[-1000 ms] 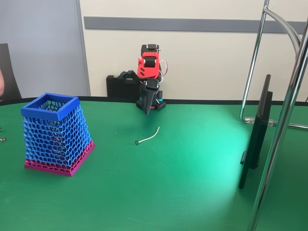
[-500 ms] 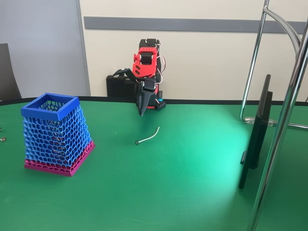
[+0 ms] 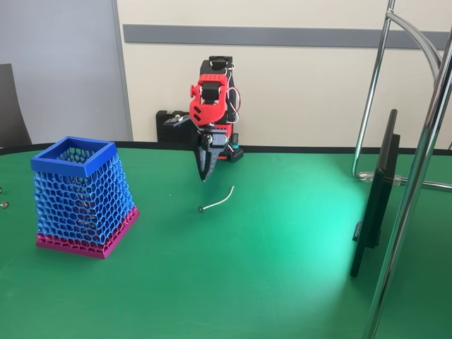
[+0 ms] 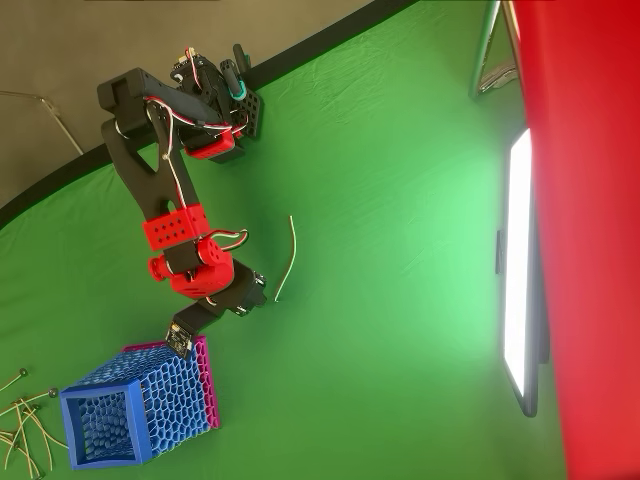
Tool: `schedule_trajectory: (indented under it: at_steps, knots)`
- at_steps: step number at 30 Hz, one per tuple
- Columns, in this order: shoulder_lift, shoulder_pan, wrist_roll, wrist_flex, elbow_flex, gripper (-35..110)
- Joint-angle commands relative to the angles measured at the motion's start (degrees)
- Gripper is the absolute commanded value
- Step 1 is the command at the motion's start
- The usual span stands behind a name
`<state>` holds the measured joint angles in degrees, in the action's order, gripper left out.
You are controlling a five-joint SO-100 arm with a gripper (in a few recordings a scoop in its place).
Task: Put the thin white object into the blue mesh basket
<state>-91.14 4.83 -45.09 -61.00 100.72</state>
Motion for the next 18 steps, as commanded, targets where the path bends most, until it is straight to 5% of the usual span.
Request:
schedule_trajectory:
  at_steps: [1,18]
  knots:
    - [1.32,0.35,-2.72,-0.53,-2.99,9]
    - [12.04,-1.32,-8.79,-0.53,-5.36,13]
